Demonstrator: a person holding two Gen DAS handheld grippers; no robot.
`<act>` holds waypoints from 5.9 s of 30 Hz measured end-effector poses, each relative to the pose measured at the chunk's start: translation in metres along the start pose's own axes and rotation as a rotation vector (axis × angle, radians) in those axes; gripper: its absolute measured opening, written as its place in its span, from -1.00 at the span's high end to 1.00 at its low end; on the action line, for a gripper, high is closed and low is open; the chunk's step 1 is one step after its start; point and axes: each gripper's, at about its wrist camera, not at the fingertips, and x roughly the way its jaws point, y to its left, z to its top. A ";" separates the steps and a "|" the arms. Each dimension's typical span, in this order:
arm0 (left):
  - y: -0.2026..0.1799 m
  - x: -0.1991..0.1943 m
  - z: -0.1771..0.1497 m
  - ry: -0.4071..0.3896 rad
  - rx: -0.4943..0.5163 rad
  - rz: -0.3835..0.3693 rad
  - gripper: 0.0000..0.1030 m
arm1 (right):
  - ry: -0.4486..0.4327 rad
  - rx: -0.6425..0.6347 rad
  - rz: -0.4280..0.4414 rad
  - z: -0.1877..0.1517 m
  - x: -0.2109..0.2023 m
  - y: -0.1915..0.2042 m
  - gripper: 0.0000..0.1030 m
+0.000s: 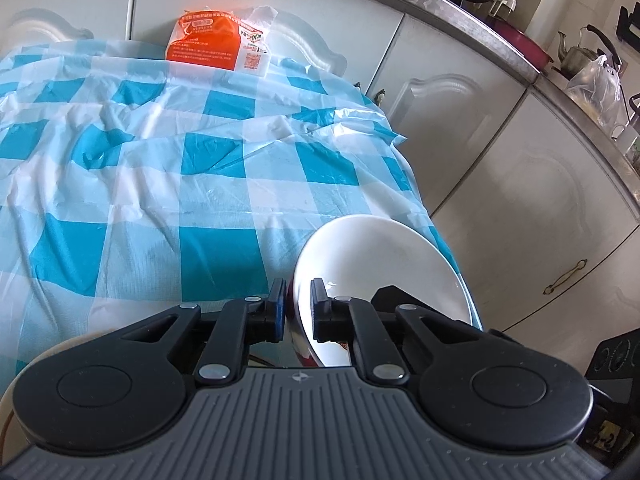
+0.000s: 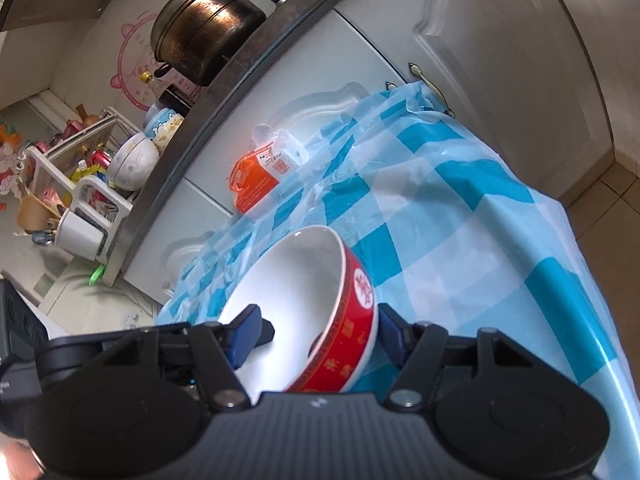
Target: Organize plates and bowls
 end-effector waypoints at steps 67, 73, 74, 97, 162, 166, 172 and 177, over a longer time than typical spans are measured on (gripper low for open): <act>0.193 -0.230 -0.057 -0.345 -0.445 0.085 0.86 | 0.254 -0.264 0.284 -0.098 0.048 0.228 -0.13; 0.201 -0.224 -0.060 -0.331 -0.475 0.084 0.86 | 0.267 -0.297 0.254 -0.108 0.057 0.234 -0.12; 0.203 -0.223 -0.061 -0.329 -0.479 0.085 0.86 | 0.269 -0.303 0.250 -0.109 0.058 0.235 -0.12; 0.208 -0.210 -0.067 -0.313 -0.507 0.107 0.86 | 0.239 -0.476 0.175 -0.127 0.070 0.245 -0.11; 0.171 -0.215 -0.057 -0.428 -0.323 0.353 -0.51 | -0.067 -0.410 0.150 -0.075 0.034 0.201 -0.97; 0.159 -0.218 -0.060 -0.435 -0.271 0.408 -0.92 | -0.079 -0.410 0.135 -0.074 0.022 0.200 -0.97; 0.139 -0.220 -0.066 -0.429 -0.201 0.457 -0.99 | -0.096 -0.416 0.092 -0.072 0.003 0.199 -0.97; 0.122 -0.221 -0.071 -0.427 -0.133 0.466 -1.00 | -0.107 -0.435 0.053 -0.073 -0.014 0.197 -0.98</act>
